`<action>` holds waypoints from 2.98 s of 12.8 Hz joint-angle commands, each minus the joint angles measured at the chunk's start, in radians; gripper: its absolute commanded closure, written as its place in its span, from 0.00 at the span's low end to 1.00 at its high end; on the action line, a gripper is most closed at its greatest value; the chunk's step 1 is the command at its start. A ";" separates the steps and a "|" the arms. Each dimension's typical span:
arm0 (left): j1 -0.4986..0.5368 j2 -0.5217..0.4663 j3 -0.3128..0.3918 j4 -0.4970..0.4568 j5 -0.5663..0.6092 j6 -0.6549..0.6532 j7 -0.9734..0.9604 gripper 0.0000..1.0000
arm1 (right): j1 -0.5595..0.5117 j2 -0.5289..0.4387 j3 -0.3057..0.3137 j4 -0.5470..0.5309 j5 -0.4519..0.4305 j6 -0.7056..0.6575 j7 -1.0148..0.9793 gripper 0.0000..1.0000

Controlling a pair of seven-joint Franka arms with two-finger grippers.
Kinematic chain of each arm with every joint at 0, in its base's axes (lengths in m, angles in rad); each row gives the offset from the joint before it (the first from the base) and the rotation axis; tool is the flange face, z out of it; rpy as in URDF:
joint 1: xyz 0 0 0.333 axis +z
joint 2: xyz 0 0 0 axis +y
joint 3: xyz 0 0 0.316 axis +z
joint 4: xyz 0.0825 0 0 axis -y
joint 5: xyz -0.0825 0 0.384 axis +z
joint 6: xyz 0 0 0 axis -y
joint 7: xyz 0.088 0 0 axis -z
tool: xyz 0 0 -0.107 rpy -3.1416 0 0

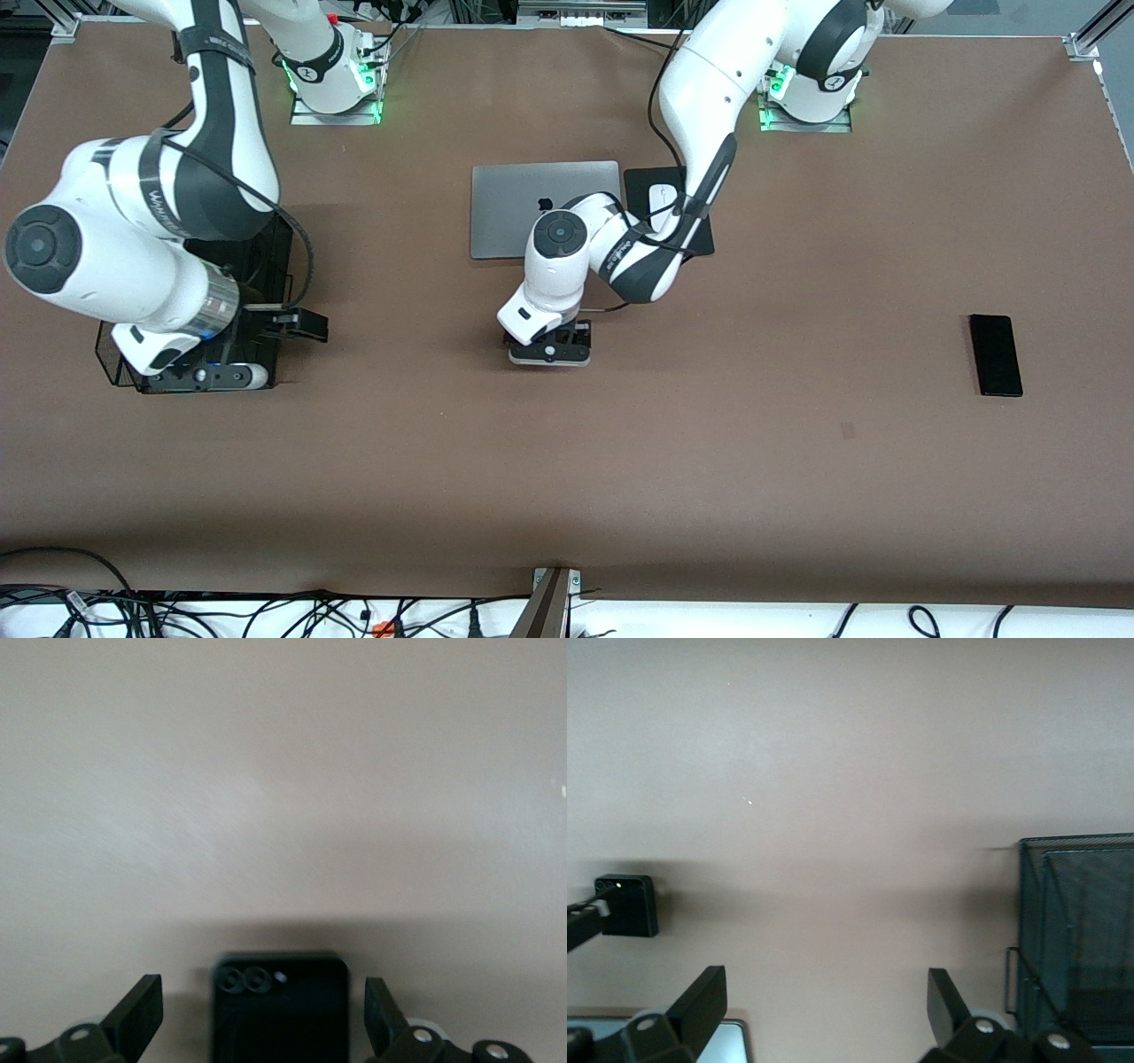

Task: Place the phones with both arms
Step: 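Release the white phone into the basket while the left gripper sets down the flip phone, then grasp the flip phone with the right gripper while the left gripper reaches the large phone, then carry the flip phone into the basket while the left gripper grasps the large phone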

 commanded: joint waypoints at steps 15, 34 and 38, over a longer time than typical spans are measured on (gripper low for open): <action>0.830 -0.549 -0.002 -0.209 -0.011 -0.576 0.954 0.00 | 0.105 0.334 0.252 0.246 0.000 0.240 0.343 0.00; 1.171 -0.376 -0.002 -0.570 -0.014 -0.078 1.183 0.00 | 0.294 0.520 0.254 0.203 -0.165 0.419 0.569 0.00; 1.171 -0.345 -0.002 -0.606 -0.037 -0.021 1.181 0.00 | 0.293 0.511 0.254 0.203 -0.151 0.405 0.566 0.69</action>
